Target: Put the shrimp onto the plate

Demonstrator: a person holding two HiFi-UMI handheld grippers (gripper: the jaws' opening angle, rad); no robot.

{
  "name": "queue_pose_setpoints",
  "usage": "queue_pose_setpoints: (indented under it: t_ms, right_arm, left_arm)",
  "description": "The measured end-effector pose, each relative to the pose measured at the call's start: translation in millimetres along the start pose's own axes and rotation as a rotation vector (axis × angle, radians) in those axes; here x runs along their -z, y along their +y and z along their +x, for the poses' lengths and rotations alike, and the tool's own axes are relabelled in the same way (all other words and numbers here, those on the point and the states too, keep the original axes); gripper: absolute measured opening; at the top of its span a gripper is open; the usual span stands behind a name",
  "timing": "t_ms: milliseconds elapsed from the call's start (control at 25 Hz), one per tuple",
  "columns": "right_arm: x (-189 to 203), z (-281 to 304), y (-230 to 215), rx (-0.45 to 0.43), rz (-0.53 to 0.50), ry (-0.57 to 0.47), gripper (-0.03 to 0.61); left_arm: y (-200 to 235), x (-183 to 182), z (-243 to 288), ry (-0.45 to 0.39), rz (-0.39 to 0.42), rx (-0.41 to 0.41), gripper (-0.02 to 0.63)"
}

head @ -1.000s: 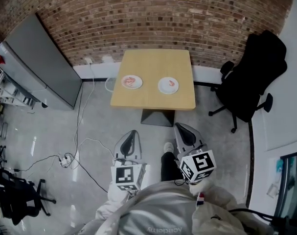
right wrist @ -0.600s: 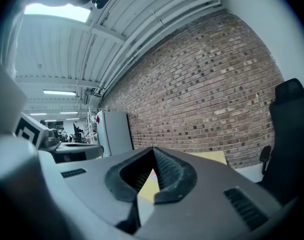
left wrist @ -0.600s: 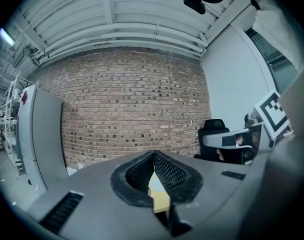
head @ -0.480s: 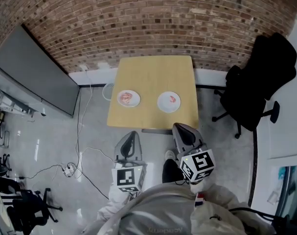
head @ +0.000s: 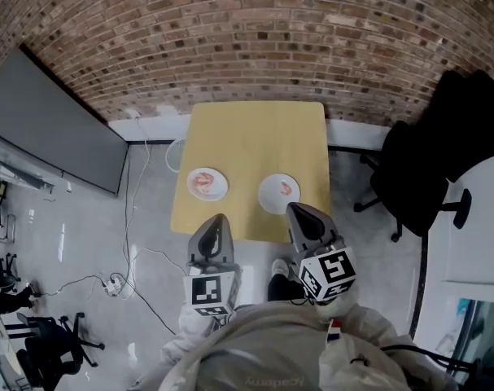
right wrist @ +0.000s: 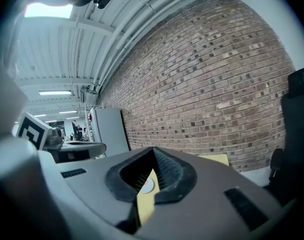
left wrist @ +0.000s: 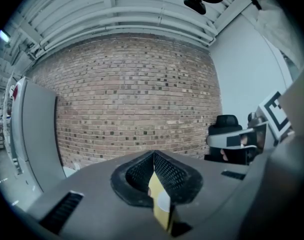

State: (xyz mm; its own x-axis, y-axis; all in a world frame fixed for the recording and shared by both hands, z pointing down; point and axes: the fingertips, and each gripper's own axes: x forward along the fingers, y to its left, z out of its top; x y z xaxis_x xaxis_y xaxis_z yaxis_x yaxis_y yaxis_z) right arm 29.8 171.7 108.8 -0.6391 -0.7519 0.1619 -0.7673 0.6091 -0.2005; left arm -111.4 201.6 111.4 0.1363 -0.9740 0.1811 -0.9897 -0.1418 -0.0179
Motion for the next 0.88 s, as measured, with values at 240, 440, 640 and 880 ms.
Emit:
queue_pose_setpoints:
  t_ms: [240,440,640,880]
  right_arm:
    - [-1.9,25.6,-14.6,-0.033,0.020,0.002,0.024]
    - [-9.3,40.4,-20.7,-0.041,0.024,-0.009,0.023]
    - [-14.9,57.5,-22.9,-0.032,0.024,-0.012,0.023]
    - [-14.6,90.6,-14.0,-0.005,0.024,0.005,0.023]
  left_arm:
    - [10.6,-0.7,24.5,0.053,-0.008,-0.038,0.012]
    - [24.6,2.5,33.0,0.085,0.003,-0.057,0.012]
    - [46.3,1.6,40.7,0.094,0.009,-0.071,0.012]
    - [81.3,2.9,64.2,0.074,0.021,-0.052,0.011]
